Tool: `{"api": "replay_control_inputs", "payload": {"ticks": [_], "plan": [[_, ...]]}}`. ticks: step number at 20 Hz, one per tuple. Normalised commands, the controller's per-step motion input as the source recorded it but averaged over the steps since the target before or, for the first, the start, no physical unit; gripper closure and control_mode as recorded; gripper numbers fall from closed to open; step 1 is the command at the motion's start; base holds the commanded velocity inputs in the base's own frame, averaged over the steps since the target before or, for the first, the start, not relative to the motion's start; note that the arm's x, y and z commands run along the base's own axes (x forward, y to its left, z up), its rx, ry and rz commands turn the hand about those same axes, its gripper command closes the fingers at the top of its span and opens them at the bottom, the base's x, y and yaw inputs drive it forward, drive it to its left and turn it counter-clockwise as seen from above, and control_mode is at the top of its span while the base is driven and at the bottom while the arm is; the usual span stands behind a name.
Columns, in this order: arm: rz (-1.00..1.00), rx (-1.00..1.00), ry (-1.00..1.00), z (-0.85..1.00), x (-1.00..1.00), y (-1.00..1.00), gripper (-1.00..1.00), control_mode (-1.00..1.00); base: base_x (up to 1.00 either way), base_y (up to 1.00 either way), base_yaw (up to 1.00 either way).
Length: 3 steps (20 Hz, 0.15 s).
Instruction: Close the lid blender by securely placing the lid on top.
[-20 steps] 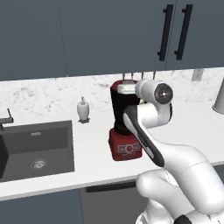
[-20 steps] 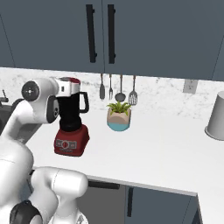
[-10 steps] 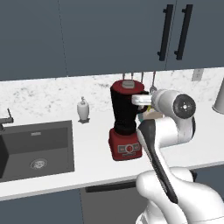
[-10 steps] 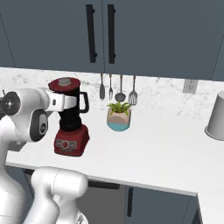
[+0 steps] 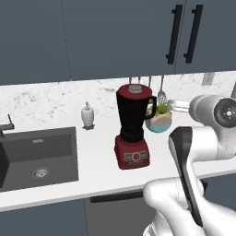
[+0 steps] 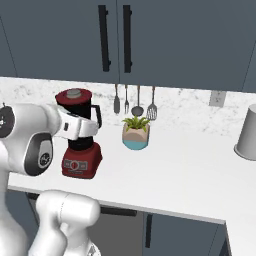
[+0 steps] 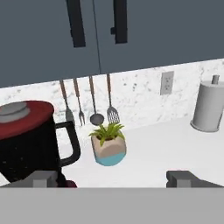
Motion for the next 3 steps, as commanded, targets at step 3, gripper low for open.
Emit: {"api": "replay_control_inputs", "payload": {"ticks": [3], "plan": [[-0.18,0.11,0.16,0.17,-0.45,-0.89,-1.00,-1.00,0.00,0.00,0.00]]}}
